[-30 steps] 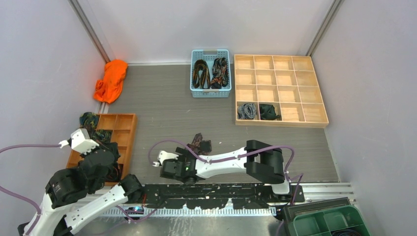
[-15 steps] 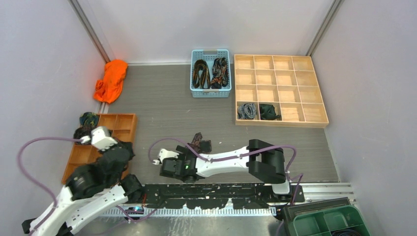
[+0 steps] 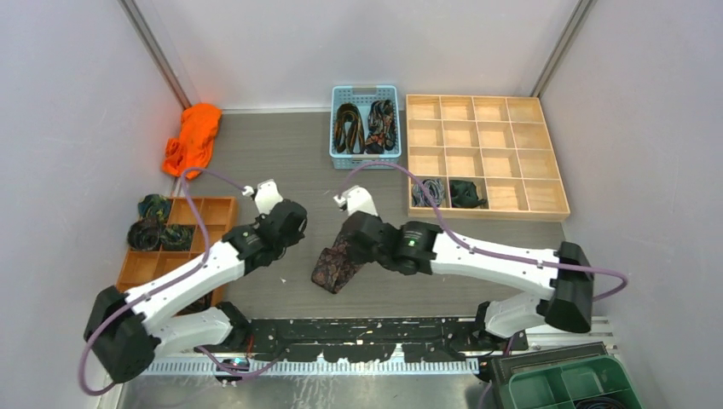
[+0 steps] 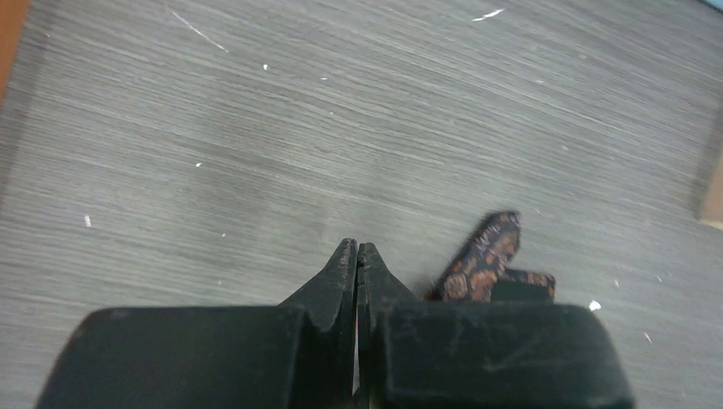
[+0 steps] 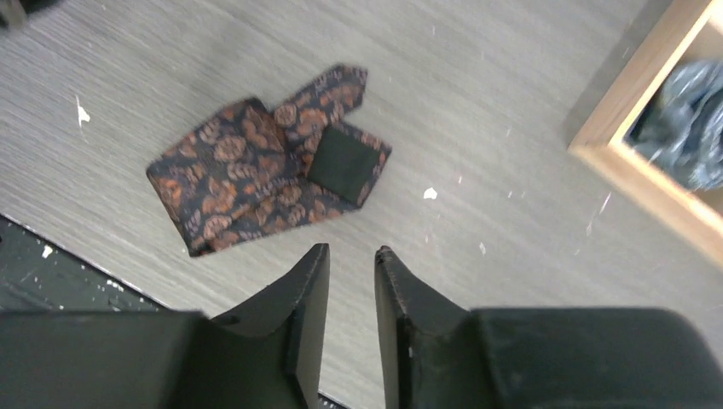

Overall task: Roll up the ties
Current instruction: Roll the tie at the center of the board.

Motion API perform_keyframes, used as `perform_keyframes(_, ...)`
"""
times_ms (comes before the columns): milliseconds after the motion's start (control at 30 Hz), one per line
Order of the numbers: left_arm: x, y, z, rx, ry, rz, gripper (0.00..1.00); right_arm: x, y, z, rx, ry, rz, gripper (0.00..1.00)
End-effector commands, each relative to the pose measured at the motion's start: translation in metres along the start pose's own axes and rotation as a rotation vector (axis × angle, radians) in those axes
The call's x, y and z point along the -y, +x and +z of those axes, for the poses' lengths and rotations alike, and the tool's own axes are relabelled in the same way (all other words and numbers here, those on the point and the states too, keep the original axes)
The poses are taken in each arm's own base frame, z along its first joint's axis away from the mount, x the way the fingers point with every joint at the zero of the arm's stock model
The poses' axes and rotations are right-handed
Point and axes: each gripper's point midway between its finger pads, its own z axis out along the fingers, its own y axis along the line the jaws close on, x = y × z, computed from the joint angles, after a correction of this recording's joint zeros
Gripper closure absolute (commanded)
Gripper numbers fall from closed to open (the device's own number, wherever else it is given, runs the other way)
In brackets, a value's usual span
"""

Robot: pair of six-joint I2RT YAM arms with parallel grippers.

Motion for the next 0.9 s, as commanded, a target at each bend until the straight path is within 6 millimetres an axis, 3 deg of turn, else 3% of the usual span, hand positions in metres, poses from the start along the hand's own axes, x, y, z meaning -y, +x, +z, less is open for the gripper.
perform_keyframes(0,0.015,0.007,0.037,-0.093,0.065,-0.121,1.00,-0.013,0.031,0.001,-0.045,-0.121,0.227,0.71)
perform_keyframes(200,0.039,0.035,0.065,-0.197,0.164,-0.112,1.00,-0.035,0.065,0.020,-0.119,-0.240,0.336,0.84)
perform_keyframes(367,0.071,0.058,0.076,-0.298,0.292,-0.109,1.00,-0.038,0.068,0.045,-0.134,-0.241,0.349,0.88)
perform_keyframes(500,0.082,0.073,0.081,-0.366,0.338,-0.109,1.00,-0.029,0.063,0.067,-0.142,-0.234,0.372,0.90)
perform_keyframes(667,0.088,0.093,0.074,-0.447,0.401,-0.101,1.00,-0.019,0.068,0.095,-0.175,-0.228,0.411,0.93)
perform_keyframes(867,0.097,0.114,0.061,-0.509,0.465,-0.073,1.00,-0.018,0.079,0.114,-0.220,-0.230,0.429,0.95)
